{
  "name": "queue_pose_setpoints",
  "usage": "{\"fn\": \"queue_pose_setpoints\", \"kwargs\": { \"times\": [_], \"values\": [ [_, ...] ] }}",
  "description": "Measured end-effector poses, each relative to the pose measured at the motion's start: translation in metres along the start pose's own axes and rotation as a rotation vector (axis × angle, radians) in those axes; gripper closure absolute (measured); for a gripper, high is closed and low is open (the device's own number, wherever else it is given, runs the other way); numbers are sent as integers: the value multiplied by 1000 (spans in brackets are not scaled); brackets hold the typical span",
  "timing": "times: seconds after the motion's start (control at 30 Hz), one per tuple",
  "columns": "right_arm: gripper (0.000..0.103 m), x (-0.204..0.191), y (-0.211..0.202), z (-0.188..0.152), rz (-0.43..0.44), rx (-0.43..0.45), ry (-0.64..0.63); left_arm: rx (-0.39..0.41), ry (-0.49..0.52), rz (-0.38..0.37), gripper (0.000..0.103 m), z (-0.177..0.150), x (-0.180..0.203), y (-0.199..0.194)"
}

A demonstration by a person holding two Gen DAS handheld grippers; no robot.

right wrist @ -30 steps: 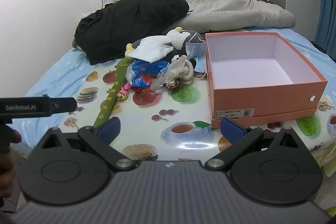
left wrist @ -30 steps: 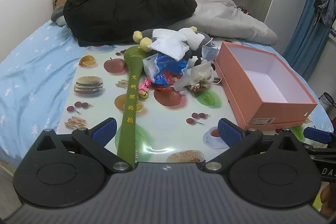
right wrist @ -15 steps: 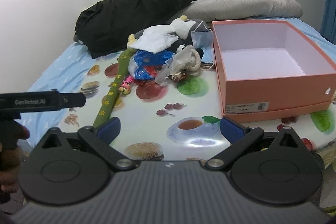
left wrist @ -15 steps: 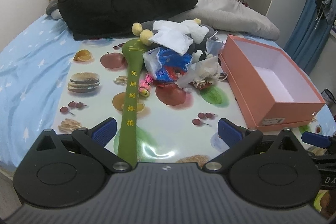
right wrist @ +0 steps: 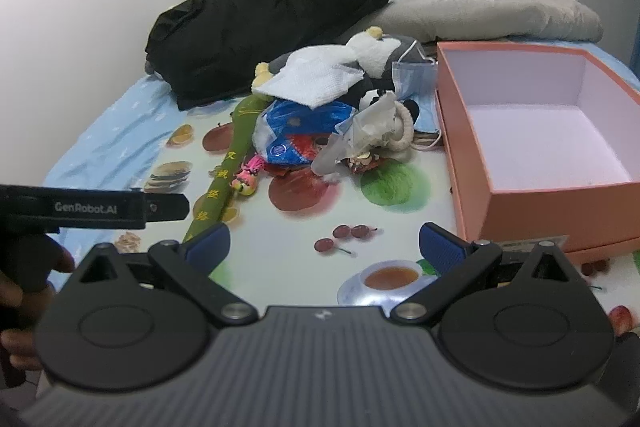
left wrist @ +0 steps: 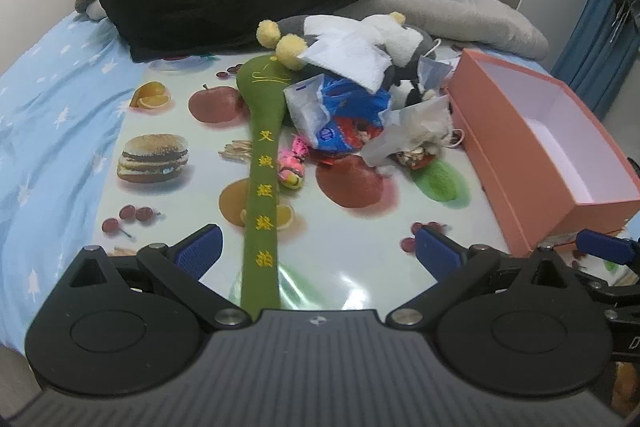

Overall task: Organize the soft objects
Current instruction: 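Close left gripper on pink feathered toy while right gripper closes on red snack packet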

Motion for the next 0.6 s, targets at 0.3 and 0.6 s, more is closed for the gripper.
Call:
{"fn": "queue_pose_setpoints", "kwargs": {
  "times": [0.3,0.6],
  "values": [
    [10,-7,48,10,-13,-29,-6,-41,40,29,9,13,-15,48],
    [21,-1,106,23,0,-35,10,-84,42,23,24,20,-25,99]
  ]
}}
Point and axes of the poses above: each gripper's, at about its wrist camera, not at the fingertips, and y roughly the way its jaws point, x to its right, z to its top, the point moved 3 cm from there along y, roughly the way its jaws point, and after that the axes turned 11 degrees about x, right-handed, at the moved point
